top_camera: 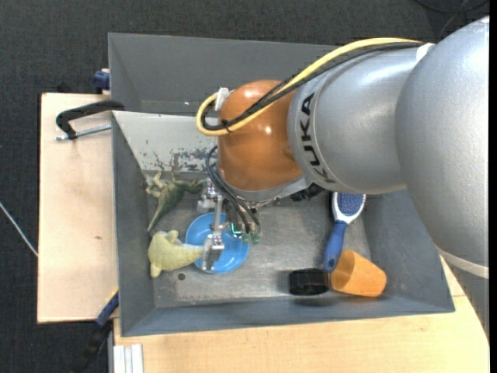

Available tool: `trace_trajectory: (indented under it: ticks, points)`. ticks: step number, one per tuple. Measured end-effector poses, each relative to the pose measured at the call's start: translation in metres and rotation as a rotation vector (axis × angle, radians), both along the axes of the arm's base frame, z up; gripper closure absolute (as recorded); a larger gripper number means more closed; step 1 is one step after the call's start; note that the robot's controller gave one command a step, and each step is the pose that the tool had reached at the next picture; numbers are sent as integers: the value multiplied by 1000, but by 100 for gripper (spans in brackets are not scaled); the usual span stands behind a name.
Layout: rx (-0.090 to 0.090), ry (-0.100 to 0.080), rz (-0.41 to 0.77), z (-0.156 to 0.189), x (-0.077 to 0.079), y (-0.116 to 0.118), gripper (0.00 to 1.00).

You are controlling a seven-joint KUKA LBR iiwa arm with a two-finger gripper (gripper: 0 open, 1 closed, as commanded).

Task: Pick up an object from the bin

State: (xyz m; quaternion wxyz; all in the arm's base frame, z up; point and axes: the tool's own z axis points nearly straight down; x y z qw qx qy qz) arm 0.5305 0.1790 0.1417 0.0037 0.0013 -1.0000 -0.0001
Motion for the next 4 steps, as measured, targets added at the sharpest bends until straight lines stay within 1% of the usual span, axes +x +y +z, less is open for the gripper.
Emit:
trace_trajectory:
  ticks: [1,2,3,4]
  points:
    - [2,-8,97,-43,-5,12,0]
    - [7,-9,36,-68,9,-21,0]
    - [7,-23,36,-67,12,-21,100]
    - [5,-22,25,93,24,-17,100]
